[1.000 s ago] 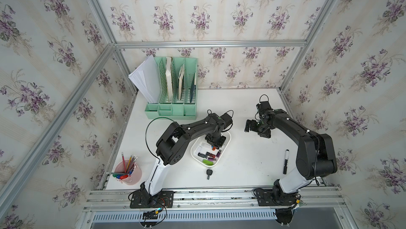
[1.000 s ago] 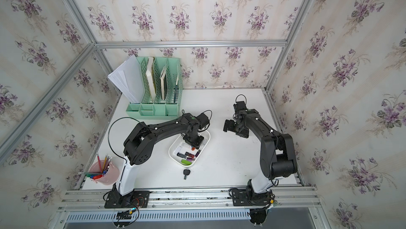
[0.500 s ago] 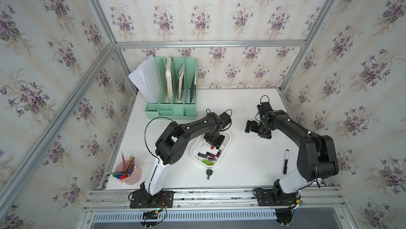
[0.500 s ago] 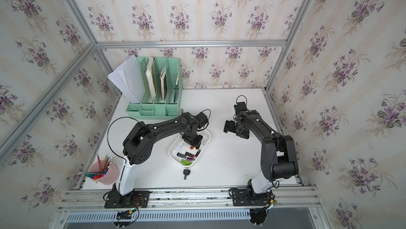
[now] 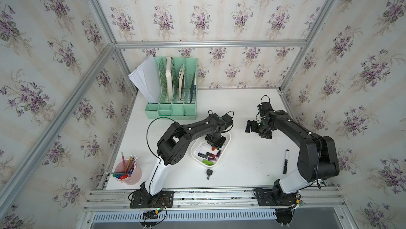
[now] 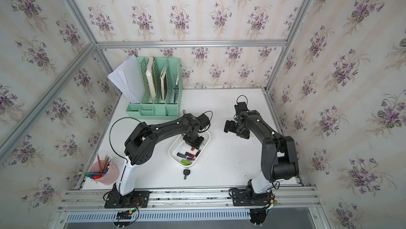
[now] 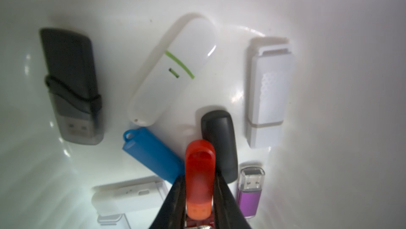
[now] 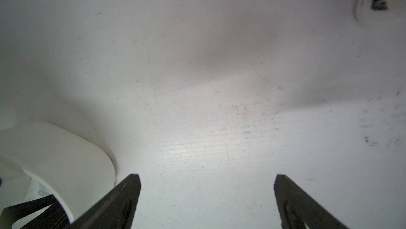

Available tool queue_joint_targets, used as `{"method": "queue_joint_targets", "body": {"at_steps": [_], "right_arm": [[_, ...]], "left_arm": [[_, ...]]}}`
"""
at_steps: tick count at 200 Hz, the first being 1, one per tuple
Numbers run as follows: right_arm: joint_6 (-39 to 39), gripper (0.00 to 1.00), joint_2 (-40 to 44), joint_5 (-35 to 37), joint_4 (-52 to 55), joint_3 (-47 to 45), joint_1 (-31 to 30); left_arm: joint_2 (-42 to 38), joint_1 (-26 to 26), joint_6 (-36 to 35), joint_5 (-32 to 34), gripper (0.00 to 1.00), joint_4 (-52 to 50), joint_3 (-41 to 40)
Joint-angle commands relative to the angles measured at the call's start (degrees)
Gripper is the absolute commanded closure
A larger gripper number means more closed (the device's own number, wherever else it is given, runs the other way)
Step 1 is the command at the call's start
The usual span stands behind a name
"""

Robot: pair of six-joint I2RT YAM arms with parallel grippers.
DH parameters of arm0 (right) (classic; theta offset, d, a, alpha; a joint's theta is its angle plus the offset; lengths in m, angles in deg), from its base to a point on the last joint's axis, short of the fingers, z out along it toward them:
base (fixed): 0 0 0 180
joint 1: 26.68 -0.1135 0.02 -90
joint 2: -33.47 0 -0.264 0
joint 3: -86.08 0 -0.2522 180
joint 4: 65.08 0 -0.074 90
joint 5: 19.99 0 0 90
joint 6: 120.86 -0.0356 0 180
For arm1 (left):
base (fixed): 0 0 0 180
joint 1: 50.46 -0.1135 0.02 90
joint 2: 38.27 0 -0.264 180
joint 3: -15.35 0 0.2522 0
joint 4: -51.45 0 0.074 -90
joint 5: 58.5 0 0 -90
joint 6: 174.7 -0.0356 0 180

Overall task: Put the usb flash drive into the storage box
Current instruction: Place the USB flash in the storage box, then reset both arms

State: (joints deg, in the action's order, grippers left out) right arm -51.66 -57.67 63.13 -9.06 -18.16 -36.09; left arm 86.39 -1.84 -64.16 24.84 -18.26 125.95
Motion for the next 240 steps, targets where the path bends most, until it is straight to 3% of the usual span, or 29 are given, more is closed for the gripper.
{"method": "queue_joint_targets", "body": {"at_steps": [1,60,88,101,154,169,179,183,207,222,240], "right_arm": [[0.42,0.00,0.30,0.36,0.43,-0.10,-0.02],[0.41,0.00,0.50,0.28,0.45,-0.06,-0.02],[0.49,0.00,0.46,0.09,0.39,-0.08,0.00],[0.52,0.00,0.35,0.14,0.45,-0.03,-0.02],[0.54,0.00,0.70,0.35,1.08,0.40,-0.02],[0.39,0.00,0.83,0.25,1.15,0.48,0.01],[0.20,0.00,1.56,-0.18,0.63,0.33,0.00],[0.12,0.00,2.02,-0.35,0.27,0.24,-0.04],[-0.73,0.00,10.43,-0.68,-5.97,-3.41,-0.19],[-1.82,0.00,18.24,2.91,-10.18,-6.90,-0.86],[-1.50,0.00,28.14,9.49,-17.00,-13.27,-1.94]], "left_arm": [[0.66,0.20,0.20,0.03,0.71,-0.12,0.34],[-0.14,-0.08,-0.06,1.78,0.60,-1.80,1.23],[-2.43,-1.32,-0.31,2.52,0.49,-2.33,0.88],[-2.94,-1.96,-0.30,3.07,0.37,-2.29,0.66],[-3.11,-2.83,-0.46,2.09,0.39,-1.68,0.40],[-4.72,-2.86,-0.32,1.98,0.31,-0.89,-0.58],[-7.39,-2.83,-0.23,1.82,0.15,0.51,-1.86],[-9.04,-2.84,-0.19,1.93,0.01,1.36,-2.45],[-21.90,-3.77,-0.66,6.71,0.01,5.33,-7.28],[-31.65,-5.18,-1.95,17.47,0.01,7.53,-11.91],[-45.81,-9.91,-4.04,29.74,0.01,16.15,-23.59]]}}
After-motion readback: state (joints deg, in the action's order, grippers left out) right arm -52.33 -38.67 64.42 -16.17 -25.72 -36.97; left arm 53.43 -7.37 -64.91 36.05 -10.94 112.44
